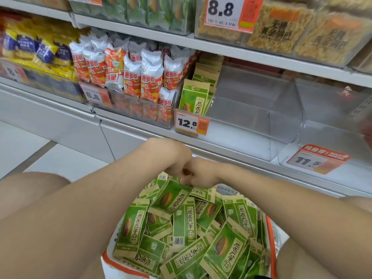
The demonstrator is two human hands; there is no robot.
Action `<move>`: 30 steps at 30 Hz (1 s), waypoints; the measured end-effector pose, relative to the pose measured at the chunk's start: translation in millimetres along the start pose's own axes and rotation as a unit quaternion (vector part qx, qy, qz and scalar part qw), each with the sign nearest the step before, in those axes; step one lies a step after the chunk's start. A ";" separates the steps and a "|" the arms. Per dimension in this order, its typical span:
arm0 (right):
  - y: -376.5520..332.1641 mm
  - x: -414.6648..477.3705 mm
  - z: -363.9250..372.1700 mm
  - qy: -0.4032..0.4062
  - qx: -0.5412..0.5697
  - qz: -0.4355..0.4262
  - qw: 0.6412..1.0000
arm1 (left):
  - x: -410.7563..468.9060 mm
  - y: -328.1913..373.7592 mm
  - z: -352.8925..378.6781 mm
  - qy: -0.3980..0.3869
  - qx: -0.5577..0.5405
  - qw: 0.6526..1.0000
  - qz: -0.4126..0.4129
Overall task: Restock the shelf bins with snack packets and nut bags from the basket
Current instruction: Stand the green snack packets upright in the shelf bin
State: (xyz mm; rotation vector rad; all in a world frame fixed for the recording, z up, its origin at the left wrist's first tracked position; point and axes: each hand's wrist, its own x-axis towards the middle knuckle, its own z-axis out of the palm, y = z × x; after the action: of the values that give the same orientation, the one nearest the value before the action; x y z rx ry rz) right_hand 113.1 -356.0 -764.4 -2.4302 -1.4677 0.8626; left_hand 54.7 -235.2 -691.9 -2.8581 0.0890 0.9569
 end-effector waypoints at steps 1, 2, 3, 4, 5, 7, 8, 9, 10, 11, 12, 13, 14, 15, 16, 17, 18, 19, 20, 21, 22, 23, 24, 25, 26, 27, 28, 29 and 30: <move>1.5 -2.0 -10.5 0.021 0.005 0.000 1.000 | -2.8 0.7 -1.7 0.006 -0.017 1.000 0.000; 1.9 -4.4 -20.3 0.038 0.006 0.002 0.999 | -3.5 0.5 -2.7 0.014 -0.039 0.999 -0.001; 2.4 -6.4 -29.7 0.054 0.002 0.002 0.999 | -5.3 0.5 -5.0 0.026 -0.061 0.998 0.001; 2.4 -9.0 -39.1 0.069 -0.008 0.004 0.998 | -5.3 -0.5 -7.0 0.044 -0.087 0.995 0.004; 2.2 -12.8 -48.2 0.084 -0.014 0.008 0.996 | -5.6 -2.4 -8.8 0.068 -0.119 0.991 0.005; 0.5 -21.2 -64.4 0.122 0.012 0.013 0.992 | -3.9 -8.7 -13.3 0.122 -0.205 0.971 -0.007; -0.7 -25.7 -71.2 0.155 0.031 0.017 0.987 | -2.5 -12.1 -15.4 0.158 -0.259 0.953 -0.022; -1.6 -29.3 -77.6 0.202 0.047 0.022 0.978 | -1.9 -15.3 -17.4 0.197 -0.322 0.926 -0.037; -2.1 -32.5 -83.2 0.253 0.070 0.027 0.965 | -3.2 -17.2 -20.1 0.234 -0.390 0.889 -0.050; -3.3 -35.5 -87.7 0.299 0.120 0.028 0.946 | -5.6 -17.8 -23.3 0.261 -0.465 0.844 -0.059; -5.7 -37.9 -90.4 0.332 0.192 0.029 0.923 | -7.0 -17.8 -25.6 0.274 -0.541 0.793 -0.061; -7.9 -38.7 -91.7 0.354 0.264 0.034 0.897 | -10.1 -16.6 -28.6 0.278 -0.605 0.744 -0.059; -11.3 -40.2 -92.6 0.368 0.322 0.041 0.872 | -12.0 -14.9 -30.3 0.279 -0.652 0.702 -0.058; -14.2 -42.2 -93.0 0.374 0.363 0.051 0.852 | -13.7 -13.5 -31.9 0.285 -0.687 0.666 -0.059; -15.9 -43.0 -93.4 0.370 0.398 0.063 0.837 | -14.1 -12.0 -33.4 0.297 -0.710 0.635 -0.062; -17.7 -45.1 -94.0 0.357 0.430 0.073 0.826 | -12.5 -11.3 -34.3 0.310 -0.728 0.608 -0.063; -19.0 -47.7 -95.0 0.337 0.456 0.079 0.820 | -10.4 -10.8 -34.9 0.321 -0.739 0.589 -0.063; -20.1 -49.8 -96.4 0.325 0.471 0.080 0.816 | -8.6 -10.5 -34.8 0.330 -0.743 0.579 -0.062; -19.2 -50.1 -97.4 0.328 0.473 0.078 0.814 | -8.8 -9.5 -34.8 0.338 -0.741 0.577 -0.062; -17.9 -49.3 -98.4 0.344 0.463 0.074 0.814 | -8.6 -8.3 -34.6 0.349 -0.735 0.578 -0.062; -16.3 -47.8 -99.4 0.367 0.444 0.069 0.814 | -8.3 -8.1 -34.4 0.356 -0.731 0.579 -0.059; -15.5 -45.8 -100.5 0.388 0.417 0.066 0.819 | -8.7 -8.2 -35.3 0.358 -0.732 0.577 -0.050; -15.1 -44.5 -101.1 0.403 0.386 0.065 0.828 | -9.6 -9.3 -36.7 0.347 -0.739 0.576 -0.036; -14.7 -43.8 -101.7 0.414 0.358 0.066 0.834 | -11.4 -10.4 -38.7 0.324 -0.750 0.576 -0.020; -14.5 -43.3 -102.3 0.422 0.339 0.063 0.838 | -14.1 -11.1 -40.8 0.294 -0.762 0.577 -0.005; -15.4 -44.0 -103.4 0.429 0.327 0.059 0.840 | -16.3 -11.5 -42.7 0.270 -0.773 0.573 0.007; -16.5 -45.1 -104.7 0.432 0.320 0.051 0.841 | -17.4 -12.2 -43.8 0.262 -0.780 0.569 0.016; -17.7 -46.2 -106.3 0.430 0.321 0.041 0.843 | -17.1 -13.0 -44.6 0.270 -0.781 0.563 0.020; -19.5 -47.8 -107.7 0.422 0.334 0.031 0.842 | -16.6 -13.6 -45.0 0.288 -0.775 0.562 0.021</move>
State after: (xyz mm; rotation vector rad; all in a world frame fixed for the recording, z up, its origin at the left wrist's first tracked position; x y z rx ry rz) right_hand 142.0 -371.6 -649.5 -1.8869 -0.6068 0.1583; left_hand 69.6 -227.7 -644.9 -4.5251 -1.2894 -0.4771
